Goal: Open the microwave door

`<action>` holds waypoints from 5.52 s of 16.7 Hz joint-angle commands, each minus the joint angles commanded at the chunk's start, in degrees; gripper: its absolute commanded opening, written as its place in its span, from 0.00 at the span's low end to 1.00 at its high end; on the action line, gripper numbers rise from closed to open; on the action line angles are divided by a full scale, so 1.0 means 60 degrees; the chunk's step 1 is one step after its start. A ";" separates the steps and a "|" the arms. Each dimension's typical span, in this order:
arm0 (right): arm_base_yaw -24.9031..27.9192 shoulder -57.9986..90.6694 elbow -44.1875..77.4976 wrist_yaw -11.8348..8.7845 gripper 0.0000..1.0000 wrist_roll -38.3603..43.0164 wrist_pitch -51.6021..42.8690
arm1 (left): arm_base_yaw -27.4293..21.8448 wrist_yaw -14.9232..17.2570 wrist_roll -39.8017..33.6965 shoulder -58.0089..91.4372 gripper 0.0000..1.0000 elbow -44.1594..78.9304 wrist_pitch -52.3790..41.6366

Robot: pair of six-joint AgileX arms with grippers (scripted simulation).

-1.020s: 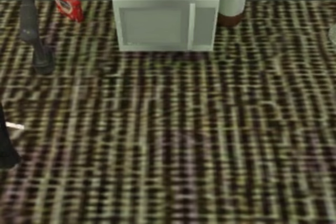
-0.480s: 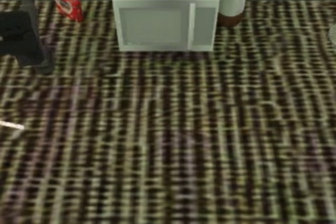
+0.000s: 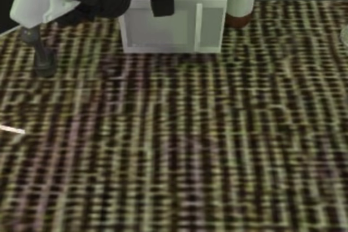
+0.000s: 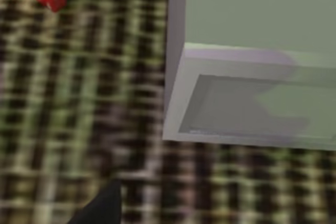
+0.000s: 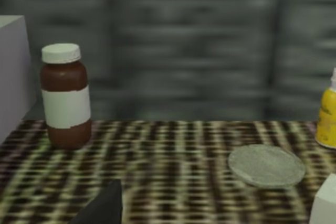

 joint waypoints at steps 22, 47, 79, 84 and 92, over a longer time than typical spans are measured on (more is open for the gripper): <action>0.0000 0.0000 0.0000 0.0000 1.00 0.0000 0.0000 | -0.1175 -0.0662 -0.1037 0.6695 1.00 0.5802 -0.0625; 0.0000 0.0000 0.0000 0.0000 1.00 0.0000 0.0000 | -0.1059 -0.0590 -0.0932 0.7010 0.00 0.6041 -0.0445; 0.0000 0.0000 0.0000 0.0000 1.00 0.0000 0.0000 | -0.1374 -0.0785 -0.1217 0.6013 0.00 0.4274 0.0214; 0.0000 0.0000 0.0000 0.0000 1.00 0.0000 0.0000 | -0.1424 -0.0653 -0.1037 0.5896 0.00 0.3958 0.0412; 0.0000 0.0000 0.0000 0.0000 1.00 0.0000 0.0000 | -0.1337 -0.0448 -0.0681 0.5486 0.00 0.3324 0.0843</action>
